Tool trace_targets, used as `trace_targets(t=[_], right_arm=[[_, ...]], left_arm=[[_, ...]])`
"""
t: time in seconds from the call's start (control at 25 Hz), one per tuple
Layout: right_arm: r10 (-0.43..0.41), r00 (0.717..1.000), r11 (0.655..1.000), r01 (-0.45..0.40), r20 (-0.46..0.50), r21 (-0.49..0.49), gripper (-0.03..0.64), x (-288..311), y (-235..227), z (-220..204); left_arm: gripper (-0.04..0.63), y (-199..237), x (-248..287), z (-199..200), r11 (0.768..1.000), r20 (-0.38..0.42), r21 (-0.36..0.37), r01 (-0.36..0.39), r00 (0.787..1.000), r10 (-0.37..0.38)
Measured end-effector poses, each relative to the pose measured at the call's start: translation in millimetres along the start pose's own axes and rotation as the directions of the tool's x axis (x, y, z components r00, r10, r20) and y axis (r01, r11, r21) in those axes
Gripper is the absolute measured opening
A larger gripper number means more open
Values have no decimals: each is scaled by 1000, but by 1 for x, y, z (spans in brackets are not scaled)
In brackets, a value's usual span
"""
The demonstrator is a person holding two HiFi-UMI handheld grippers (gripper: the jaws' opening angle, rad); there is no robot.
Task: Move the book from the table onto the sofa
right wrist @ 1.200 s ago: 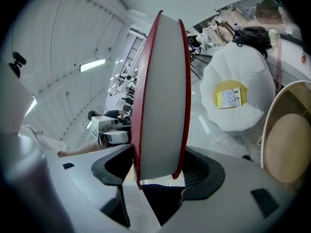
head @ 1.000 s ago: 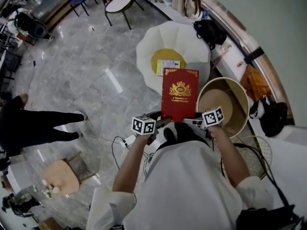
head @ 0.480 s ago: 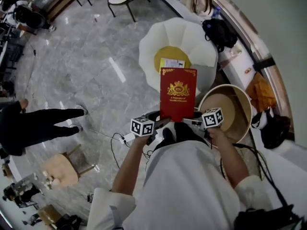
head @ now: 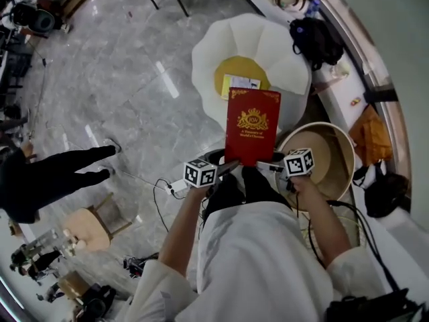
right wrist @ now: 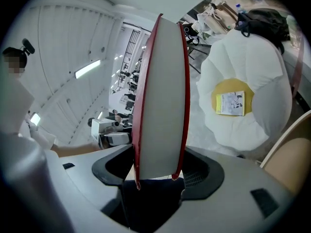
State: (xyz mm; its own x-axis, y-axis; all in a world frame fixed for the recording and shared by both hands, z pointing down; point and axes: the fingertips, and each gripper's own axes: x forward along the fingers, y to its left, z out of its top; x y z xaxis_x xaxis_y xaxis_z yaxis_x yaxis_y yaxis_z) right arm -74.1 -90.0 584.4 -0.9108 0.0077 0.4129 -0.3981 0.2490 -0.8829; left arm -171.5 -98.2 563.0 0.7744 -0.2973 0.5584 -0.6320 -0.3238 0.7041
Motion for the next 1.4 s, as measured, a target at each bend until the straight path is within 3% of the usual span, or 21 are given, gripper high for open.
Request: trace_targets(t=[0.48,1.08,1.4], right_arm=[[-6,1000,998,7,-27,66,314,29,-85,30],[-49,997,993,54,-52,109,314,119,-224,49],[-58,998,988,62,-37,141,314,163,-301,50]], left_arm=[[291,70,60,17,1000,-46,-18,10,999,-10],[292,221,148,-11,995,-80,-96,38,996,-46],[292,297,197,-31,994,-102,-99,40,994,-50]])
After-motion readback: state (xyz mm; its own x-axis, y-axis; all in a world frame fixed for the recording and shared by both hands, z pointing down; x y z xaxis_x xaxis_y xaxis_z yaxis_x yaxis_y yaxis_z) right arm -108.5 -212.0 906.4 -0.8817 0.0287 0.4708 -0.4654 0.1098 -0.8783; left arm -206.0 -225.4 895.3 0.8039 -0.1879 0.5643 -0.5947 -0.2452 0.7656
